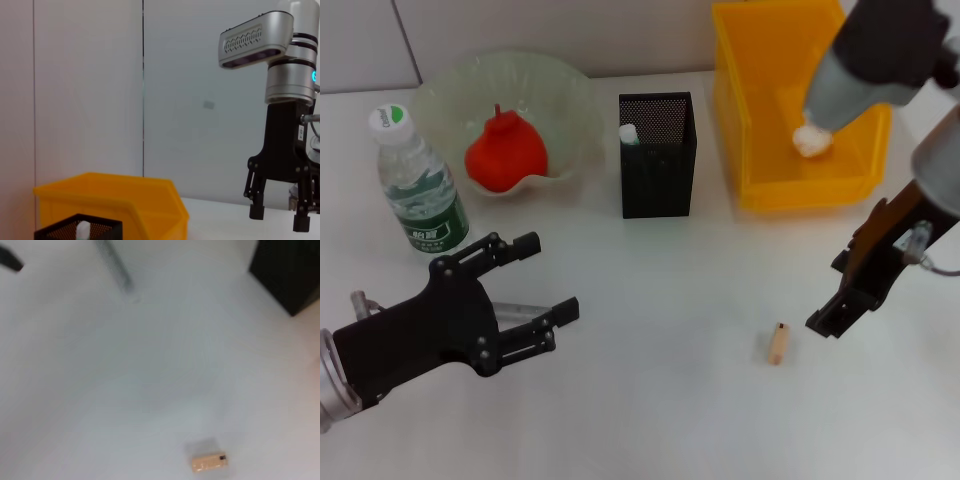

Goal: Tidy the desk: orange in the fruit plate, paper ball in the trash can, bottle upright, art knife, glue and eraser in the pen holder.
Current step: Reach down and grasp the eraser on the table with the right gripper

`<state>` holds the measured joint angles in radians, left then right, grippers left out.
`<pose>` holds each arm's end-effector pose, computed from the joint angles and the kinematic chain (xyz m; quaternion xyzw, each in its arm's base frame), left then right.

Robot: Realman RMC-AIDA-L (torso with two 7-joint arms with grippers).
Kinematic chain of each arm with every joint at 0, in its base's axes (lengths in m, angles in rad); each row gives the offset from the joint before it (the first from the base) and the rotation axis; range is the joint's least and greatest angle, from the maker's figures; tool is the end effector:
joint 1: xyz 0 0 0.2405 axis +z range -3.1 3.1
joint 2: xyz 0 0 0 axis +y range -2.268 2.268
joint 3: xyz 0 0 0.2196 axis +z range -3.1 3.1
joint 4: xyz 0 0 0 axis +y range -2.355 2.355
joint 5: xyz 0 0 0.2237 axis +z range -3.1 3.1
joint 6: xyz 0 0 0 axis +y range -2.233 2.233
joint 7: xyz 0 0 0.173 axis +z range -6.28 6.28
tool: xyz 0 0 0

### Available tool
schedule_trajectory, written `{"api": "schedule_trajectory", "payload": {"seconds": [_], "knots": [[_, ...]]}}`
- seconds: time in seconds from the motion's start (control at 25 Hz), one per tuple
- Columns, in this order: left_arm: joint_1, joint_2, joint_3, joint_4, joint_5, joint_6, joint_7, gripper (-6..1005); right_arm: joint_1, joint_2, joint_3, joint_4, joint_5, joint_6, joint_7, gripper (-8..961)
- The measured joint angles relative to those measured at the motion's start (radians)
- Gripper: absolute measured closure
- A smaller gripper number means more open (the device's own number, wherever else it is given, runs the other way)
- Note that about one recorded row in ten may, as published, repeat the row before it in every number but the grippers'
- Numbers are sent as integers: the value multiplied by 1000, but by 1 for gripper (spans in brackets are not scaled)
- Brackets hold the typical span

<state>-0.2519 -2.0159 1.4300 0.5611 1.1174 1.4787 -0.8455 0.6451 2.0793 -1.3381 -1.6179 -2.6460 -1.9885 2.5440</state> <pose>-0.2288 0.2770 -0.0383 -0.9130 -0.0815 -0.3532 0.1871 0.1271 0.3121 0.0377 -0.9194 0.2767 -0.2532 0.1184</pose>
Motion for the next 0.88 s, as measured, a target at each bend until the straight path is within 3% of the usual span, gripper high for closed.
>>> {"api": "schedule_trajectory", "payload": {"seconds": [0.24,0.88], "knots": [[-5,-4,-8,-8,58,1,-19,195,-6,4,-144,13,-29,53,24,169],[8,-17,-10,-29,73,2,-19,194,-38,6,-285,124,-34,208,-107,168]]}}
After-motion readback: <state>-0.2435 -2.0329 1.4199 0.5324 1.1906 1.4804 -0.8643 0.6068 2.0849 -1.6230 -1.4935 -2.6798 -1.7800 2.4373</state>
